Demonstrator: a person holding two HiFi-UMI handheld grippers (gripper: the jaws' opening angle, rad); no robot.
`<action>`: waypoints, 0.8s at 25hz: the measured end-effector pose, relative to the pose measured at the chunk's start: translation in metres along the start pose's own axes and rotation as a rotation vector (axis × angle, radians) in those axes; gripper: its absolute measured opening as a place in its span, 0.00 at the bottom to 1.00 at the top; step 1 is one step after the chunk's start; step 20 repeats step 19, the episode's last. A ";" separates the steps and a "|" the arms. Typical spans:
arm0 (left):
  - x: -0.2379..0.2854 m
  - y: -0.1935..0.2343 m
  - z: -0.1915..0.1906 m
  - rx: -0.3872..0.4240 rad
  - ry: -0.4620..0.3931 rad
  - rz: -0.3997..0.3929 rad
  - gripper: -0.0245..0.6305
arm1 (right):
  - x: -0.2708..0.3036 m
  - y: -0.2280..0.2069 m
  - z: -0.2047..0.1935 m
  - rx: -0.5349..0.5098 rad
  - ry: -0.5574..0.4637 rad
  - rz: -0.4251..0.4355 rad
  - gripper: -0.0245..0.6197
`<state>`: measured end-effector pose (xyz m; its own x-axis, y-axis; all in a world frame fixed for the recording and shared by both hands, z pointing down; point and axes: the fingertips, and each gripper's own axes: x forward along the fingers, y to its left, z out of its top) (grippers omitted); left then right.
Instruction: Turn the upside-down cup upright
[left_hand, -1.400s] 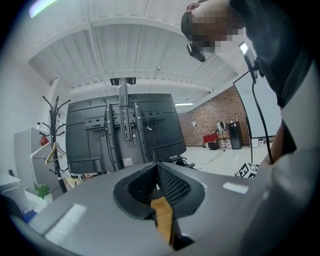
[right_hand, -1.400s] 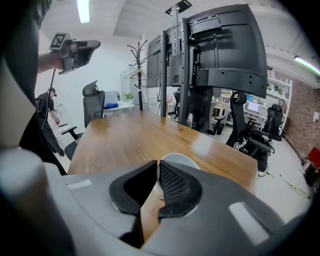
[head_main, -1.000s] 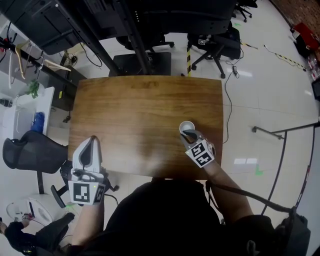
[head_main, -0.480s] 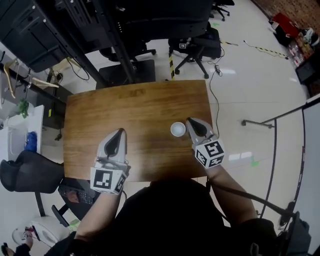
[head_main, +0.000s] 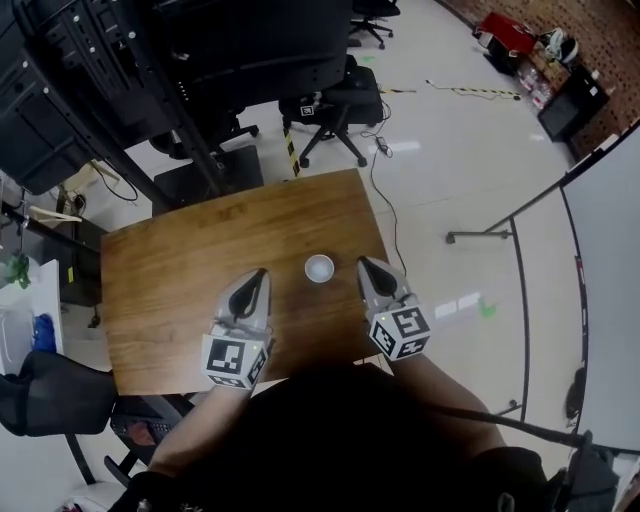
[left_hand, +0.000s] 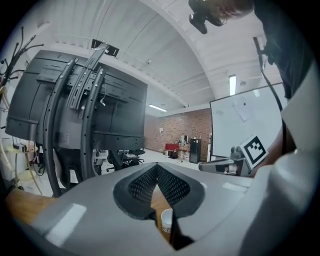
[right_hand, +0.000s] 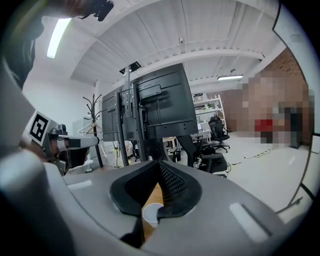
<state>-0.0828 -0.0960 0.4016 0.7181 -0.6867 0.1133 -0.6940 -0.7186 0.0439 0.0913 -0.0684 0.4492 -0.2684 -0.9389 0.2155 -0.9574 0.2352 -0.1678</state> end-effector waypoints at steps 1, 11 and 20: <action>-0.003 -0.002 0.002 0.011 -0.006 0.004 0.04 | -0.002 0.003 -0.002 0.008 0.003 0.007 0.04; -0.030 0.007 0.005 0.042 -0.002 0.049 0.04 | -0.007 0.024 -0.017 0.011 0.014 0.037 0.04; -0.038 0.000 0.002 0.041 -0.004 0.041 0.04 | -0.003 0.038 -0.018 -0.001 0.016 0.075 0.04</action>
